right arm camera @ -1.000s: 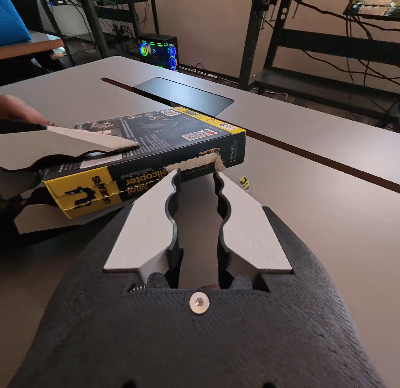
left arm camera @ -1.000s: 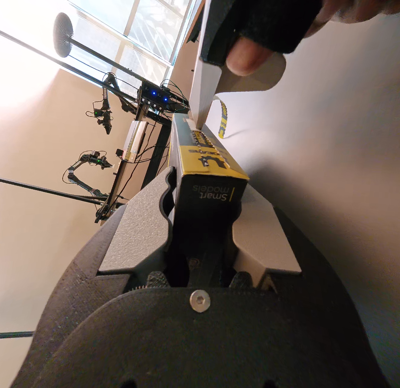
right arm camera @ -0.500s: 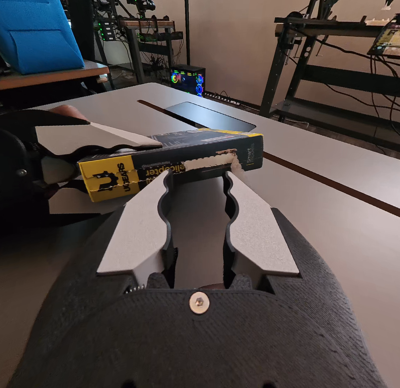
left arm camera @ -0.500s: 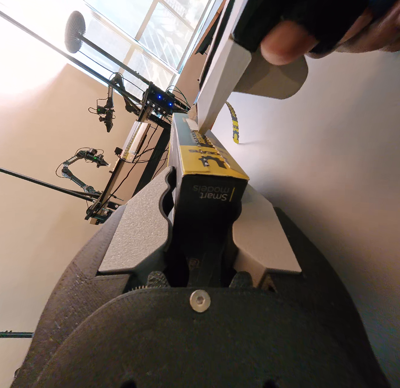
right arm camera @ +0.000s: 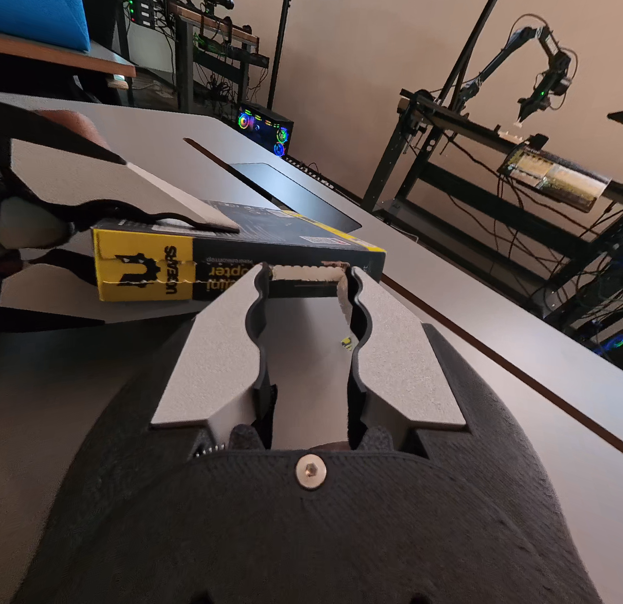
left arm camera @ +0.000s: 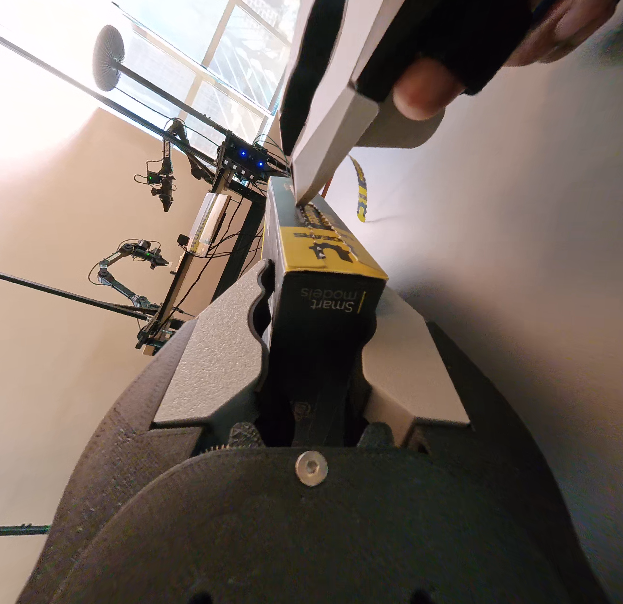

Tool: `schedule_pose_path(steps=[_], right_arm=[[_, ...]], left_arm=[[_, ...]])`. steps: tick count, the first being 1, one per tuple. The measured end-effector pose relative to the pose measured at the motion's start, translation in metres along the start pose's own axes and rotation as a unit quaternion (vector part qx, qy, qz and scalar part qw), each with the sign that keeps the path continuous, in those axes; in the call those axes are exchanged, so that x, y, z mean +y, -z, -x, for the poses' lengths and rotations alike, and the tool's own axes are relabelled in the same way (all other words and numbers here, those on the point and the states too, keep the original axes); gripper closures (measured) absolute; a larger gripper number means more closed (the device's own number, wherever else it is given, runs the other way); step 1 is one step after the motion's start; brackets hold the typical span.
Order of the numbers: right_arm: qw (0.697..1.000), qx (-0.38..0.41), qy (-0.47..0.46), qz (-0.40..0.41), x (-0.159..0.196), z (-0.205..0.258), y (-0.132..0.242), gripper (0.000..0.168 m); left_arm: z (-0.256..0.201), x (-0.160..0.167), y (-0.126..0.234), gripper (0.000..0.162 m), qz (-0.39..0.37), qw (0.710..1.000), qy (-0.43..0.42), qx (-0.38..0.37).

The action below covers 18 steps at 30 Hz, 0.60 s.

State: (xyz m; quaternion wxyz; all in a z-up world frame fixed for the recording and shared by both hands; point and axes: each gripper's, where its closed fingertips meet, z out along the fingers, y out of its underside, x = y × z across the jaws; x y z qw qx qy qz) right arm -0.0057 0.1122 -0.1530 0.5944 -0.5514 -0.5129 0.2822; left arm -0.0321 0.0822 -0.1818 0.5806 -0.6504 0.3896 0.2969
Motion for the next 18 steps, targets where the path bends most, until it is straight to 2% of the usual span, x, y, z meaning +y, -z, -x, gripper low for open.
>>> schedule_pose_path(steps=[10,18], right_arm=[[0.999,-0.006,0.048,0.013,0.0037,0.0026,0.0007,0.127],[0.998,0.011,0.065,0.022,0.0060,-0.0023,0.0000,0.123]], left_arm=[[-0.0012,-0.0025,0.0005,0.115,-0.003,1.000,-0.001,0.004],[-0.0040,-0.0044,-0.0010,0.116,0.000,1.000,-0.013,0.008]])
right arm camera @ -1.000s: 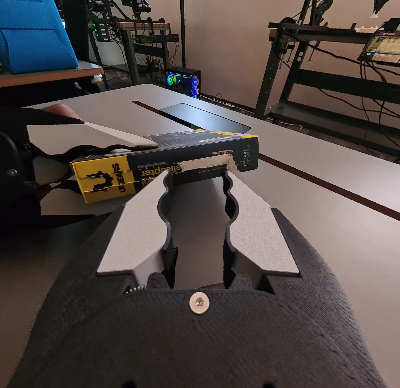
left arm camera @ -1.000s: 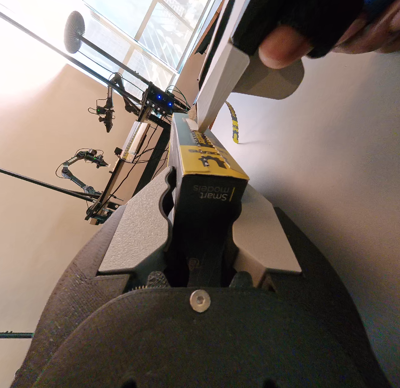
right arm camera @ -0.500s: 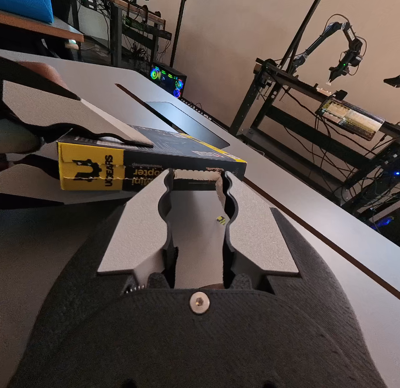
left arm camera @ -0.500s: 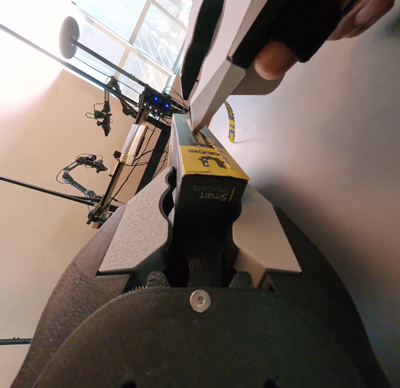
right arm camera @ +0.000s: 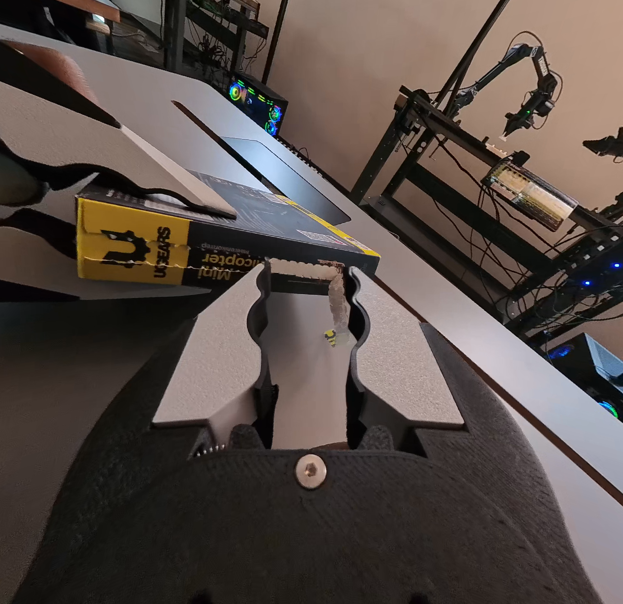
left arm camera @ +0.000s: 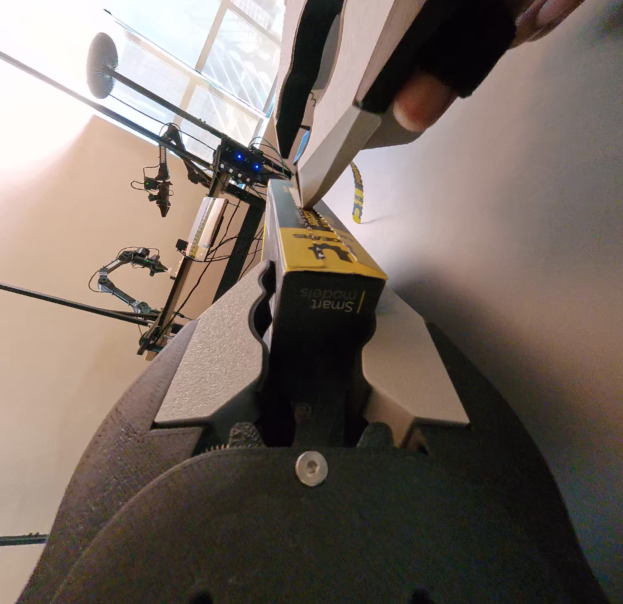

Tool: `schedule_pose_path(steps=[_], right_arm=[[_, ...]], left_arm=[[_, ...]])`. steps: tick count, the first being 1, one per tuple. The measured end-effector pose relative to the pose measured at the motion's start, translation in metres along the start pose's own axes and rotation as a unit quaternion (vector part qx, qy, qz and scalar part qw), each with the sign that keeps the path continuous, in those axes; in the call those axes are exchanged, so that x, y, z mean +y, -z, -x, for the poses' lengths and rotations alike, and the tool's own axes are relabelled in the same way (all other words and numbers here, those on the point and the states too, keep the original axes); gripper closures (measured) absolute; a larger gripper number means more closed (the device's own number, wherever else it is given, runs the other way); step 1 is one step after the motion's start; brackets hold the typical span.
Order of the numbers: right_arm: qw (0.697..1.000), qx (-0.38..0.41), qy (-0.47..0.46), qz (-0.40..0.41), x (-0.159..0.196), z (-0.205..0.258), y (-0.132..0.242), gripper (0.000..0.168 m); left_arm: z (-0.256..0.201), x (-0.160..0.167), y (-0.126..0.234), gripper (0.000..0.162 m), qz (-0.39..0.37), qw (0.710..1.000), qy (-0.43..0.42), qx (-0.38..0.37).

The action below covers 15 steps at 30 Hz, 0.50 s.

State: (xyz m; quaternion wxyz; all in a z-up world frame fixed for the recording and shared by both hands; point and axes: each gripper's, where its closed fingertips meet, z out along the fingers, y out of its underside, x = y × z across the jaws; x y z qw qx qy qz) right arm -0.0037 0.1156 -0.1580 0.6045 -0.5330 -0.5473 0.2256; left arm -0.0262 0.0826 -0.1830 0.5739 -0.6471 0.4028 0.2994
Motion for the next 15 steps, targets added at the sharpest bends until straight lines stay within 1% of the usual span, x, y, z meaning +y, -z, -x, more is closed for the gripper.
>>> schedule_pose_path(steps=[8,9,10,11,13,15], right_arm=[[0.999,0.037,0.016,-0.004,-0.003,-0.006,0.000,0.122],[0.997,0.074,0.020,0.010,0.001,-0.016,-0.001,0.137],[0.994,0.100,0.030,0.032,0.009,-0.024,-0.004,0.147],[0.992,0.116,0.032,0.035,0.013,-0.031,-0.004,0.149],[0.993,0.113,-0.003,0.028,0.014,-0.038,-0.003,0.139],[0.994,0.104,-0.014,0.016,0.010,-0.038,0.000,0.130]], left_arm=[[0.001,-0.003,-0.001,0.117,-0.001,1.000,0.002,-0.004],[-0.003,-0.007,0.000,0.117,-0.009,1.000,-0.009,0.005],[-0.009,-0.010,0.001,0.117,-0.011,1.000,-0.022,0.012],[-0.012,-0.011,0.001,0.116,-0.005,1.000,-0.025,0.010],[-0.005,-0.012,0.000,0.116,-0.001,1.000,0.000,-0.004],[0.003,-0.011,0.000,0.116,-0.005,1.000,0.025,-0.016]])
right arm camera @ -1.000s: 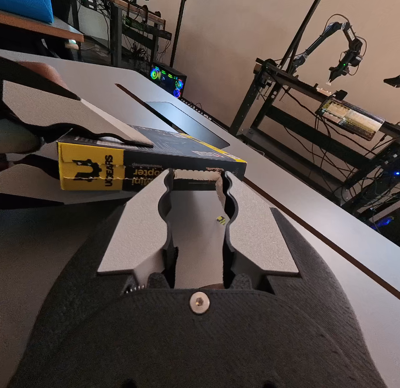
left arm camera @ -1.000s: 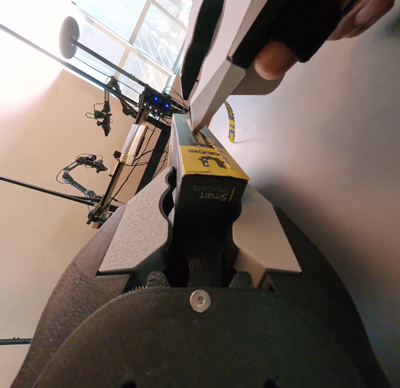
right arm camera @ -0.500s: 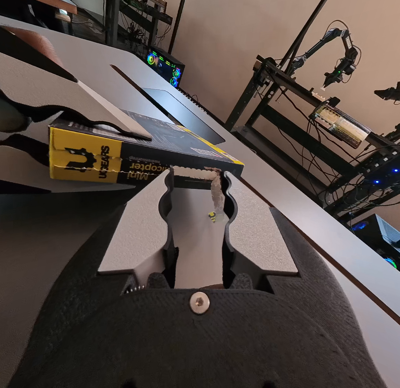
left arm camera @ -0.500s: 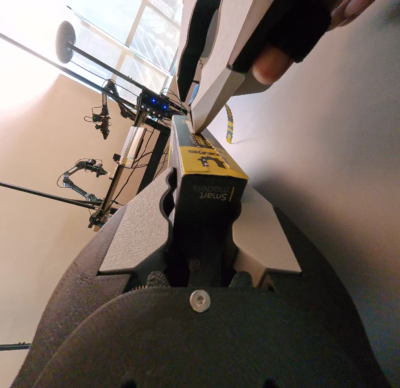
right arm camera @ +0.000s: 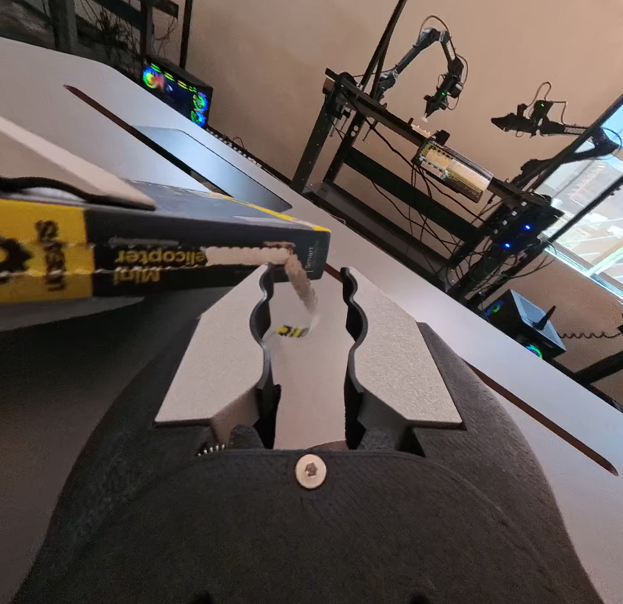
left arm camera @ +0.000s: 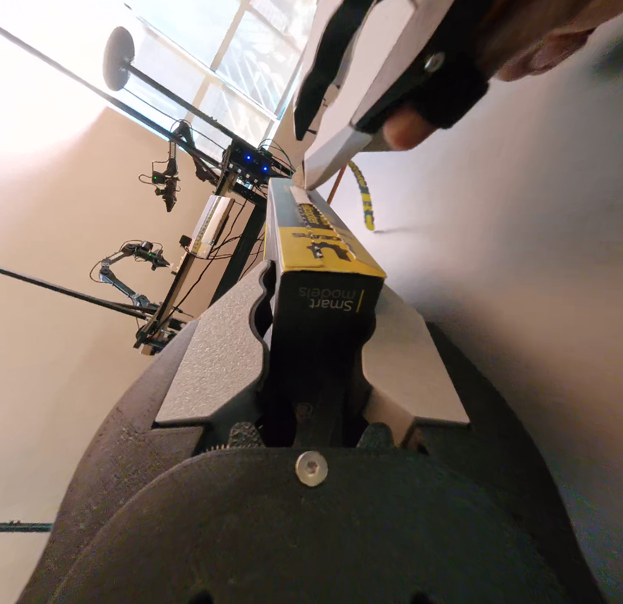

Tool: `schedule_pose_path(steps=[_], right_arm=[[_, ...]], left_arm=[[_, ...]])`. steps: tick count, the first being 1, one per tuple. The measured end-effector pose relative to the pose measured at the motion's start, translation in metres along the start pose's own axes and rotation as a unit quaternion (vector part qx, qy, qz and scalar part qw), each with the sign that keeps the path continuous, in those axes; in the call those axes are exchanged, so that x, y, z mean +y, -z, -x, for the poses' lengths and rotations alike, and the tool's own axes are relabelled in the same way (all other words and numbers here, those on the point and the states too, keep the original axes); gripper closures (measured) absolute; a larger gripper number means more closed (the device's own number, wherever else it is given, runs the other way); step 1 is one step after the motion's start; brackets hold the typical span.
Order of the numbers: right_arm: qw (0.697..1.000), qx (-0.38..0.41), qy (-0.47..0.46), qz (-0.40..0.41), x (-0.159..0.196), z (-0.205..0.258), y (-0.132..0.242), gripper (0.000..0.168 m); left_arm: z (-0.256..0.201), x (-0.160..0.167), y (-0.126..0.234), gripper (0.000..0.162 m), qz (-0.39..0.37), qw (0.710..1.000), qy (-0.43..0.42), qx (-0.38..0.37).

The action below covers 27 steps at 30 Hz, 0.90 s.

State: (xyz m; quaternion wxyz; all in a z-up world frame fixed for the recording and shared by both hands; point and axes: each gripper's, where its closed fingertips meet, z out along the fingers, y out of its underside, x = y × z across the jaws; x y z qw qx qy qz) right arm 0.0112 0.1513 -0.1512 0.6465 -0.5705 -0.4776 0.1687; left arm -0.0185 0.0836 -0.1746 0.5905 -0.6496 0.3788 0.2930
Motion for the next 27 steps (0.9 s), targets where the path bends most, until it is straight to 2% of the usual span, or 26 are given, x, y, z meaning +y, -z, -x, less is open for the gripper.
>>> schedule_pose_path(steps=[5,9,20,27], right_arm=[[0.994,-0.084,-0.027,-0.057,-0.022,0.023,0.014,0.122],[0.989,-0.126,-0.035,-0.068,-0.025,0.032,0.018,0.117],[0.991,-0.131,-0.024,-0.022,-0.009,0.028,0.009,0.109],[0.994,-0.109,-0.003,-0.018,-0.011,0.027,0.009,0.111]], left_arm=[[0.000,0.004,0.002,0.116,-0.005,1.000,0.001,0.003],[0.000,0.004,0.002,0.115,-0.007,1.000,0.001,0.004],[-0.007,0.004,0.001,0.115,-0.005,1.000,-0.017,0.018],[-0.005,0.003,-0.001,0.117,-0.004,1.000,-0.014,0.015]])
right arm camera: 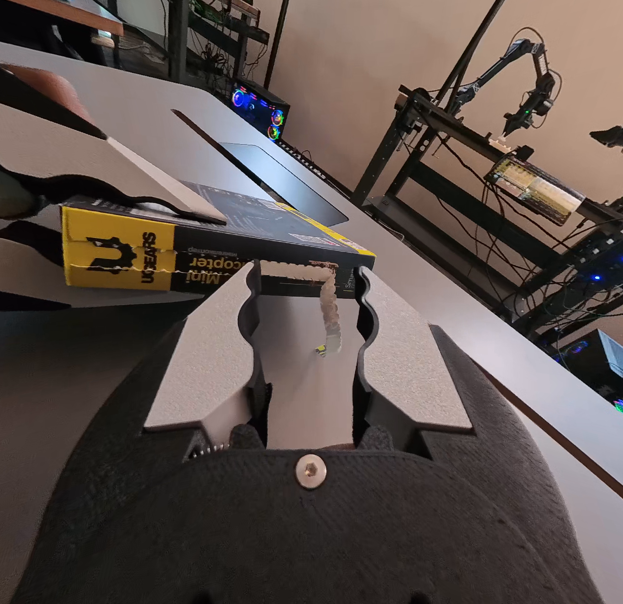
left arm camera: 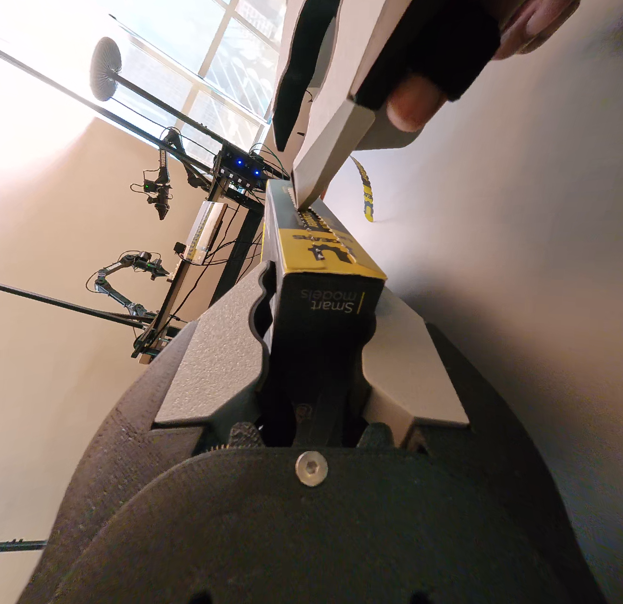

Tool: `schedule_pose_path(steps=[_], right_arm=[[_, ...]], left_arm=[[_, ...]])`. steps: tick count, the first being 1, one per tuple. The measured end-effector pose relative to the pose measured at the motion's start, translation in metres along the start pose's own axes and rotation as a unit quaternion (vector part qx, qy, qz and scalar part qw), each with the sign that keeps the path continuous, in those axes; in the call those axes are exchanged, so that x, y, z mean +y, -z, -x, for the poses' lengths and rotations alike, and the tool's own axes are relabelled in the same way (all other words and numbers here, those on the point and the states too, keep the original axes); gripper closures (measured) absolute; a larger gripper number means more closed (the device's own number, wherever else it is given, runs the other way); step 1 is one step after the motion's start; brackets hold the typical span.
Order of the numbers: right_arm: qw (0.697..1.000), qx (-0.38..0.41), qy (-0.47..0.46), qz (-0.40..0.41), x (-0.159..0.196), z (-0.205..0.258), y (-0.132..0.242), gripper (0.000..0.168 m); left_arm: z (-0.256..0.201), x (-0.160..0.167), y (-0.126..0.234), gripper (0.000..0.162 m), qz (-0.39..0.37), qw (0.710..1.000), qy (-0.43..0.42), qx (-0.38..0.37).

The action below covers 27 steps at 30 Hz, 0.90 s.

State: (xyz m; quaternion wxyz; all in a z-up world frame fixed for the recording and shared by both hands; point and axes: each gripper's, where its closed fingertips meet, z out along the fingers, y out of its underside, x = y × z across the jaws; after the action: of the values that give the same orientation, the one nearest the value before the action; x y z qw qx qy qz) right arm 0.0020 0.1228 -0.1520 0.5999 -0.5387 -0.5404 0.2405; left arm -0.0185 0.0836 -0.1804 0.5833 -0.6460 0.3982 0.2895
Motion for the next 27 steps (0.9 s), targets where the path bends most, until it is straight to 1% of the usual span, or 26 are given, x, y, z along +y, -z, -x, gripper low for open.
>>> schedule_pose_path(steps=[11,19,20,21,22,23,24,25,27], right_arm=[[0.997,0.077,0.026,0.011,-0.003,-0.005,-0.005,0.109],[0.990,0.132,0.025,0.031,-0.003,-0.015,-0.004,0.091],[0.986,0.163,0.025,0.041,0.000,-0.024,-0.001,0.117],[0.978,0.194,0.041,0.059,0.006,-0.036,0.002,0.123],[0.975,0.207,0.034,0.071,0.014,-0.047,0.005,0.123],[0.979,0.194,0.006,0.064,0.016,-0.051,0.006,0.113],[0.985,0.168,-0.015,0.039,0.010,-0.049,0.006,0.110],[0.990,0.138,-0.019,0.010,0.000,-0.041,0.007,0.109],[0.996,0.084,-0.029,-0.021,-0.011,-0.023,0.006,0.109]], left_arm=[[0.007,0.008,-0.004,0.116,0.018,1.000,0.005,-0.013],[0.009,0.014,-0.007,0.116,0.026,1.000,0.004,-0.016],[0.010,0.015,-0.006,0.116,0.024,1.000,0.006,-0.016],[0.011,0.015,-0.005,0.116,0.021,1.000,0.010,-0.017],[0.013,0.016,-0.003,0.115,0.019,1.000,0.016,-0.019],[0.014,0.017,-0.002,0.116,0.018,0.999,0.019,-0.019],[0.014,0.017,-0.002,0.115,0.017,0.999,0.020,-0.019],[0.014,0.017,-0.002,0.115,0.018,0.999,0.018,-0.019],[0.013,0.017,-0.003,0.116,0.019,0.999,0.016,-0.020]])
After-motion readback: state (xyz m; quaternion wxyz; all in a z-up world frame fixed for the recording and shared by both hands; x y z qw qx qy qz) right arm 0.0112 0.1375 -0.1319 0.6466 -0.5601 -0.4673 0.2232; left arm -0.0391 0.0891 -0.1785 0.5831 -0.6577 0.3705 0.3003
